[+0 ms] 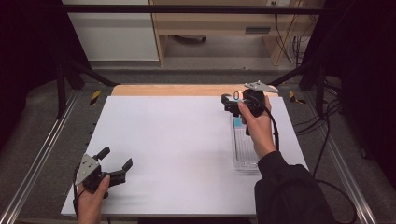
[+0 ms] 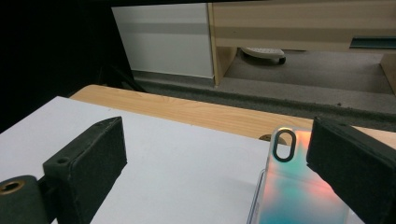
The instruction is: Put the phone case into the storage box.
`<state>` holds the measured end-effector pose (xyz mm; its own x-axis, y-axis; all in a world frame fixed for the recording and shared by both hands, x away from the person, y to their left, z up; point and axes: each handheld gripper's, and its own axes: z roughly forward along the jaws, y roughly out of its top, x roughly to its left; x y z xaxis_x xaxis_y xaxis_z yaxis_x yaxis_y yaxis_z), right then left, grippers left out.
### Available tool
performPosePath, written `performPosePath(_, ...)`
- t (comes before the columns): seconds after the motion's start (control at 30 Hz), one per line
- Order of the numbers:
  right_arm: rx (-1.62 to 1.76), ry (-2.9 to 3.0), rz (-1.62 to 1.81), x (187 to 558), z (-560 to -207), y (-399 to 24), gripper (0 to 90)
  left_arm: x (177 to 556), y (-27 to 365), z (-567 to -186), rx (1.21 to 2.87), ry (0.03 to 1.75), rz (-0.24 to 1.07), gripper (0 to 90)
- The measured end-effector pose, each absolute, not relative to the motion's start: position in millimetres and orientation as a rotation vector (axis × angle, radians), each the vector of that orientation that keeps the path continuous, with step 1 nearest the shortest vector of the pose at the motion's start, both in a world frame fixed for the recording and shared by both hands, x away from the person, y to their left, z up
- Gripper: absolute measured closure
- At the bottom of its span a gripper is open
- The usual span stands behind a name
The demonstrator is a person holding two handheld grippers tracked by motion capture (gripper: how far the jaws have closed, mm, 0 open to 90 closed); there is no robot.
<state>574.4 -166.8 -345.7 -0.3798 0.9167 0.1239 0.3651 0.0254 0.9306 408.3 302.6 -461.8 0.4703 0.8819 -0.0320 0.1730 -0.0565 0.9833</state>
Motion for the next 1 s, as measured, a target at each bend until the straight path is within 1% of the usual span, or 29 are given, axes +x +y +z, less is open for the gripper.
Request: performPosePath(1.0, 1.27, 1.77, 1.423, 544, -337, -171, 4.1, 408, 301, -462, 1.551, 0.947, 0.753, 1.0)
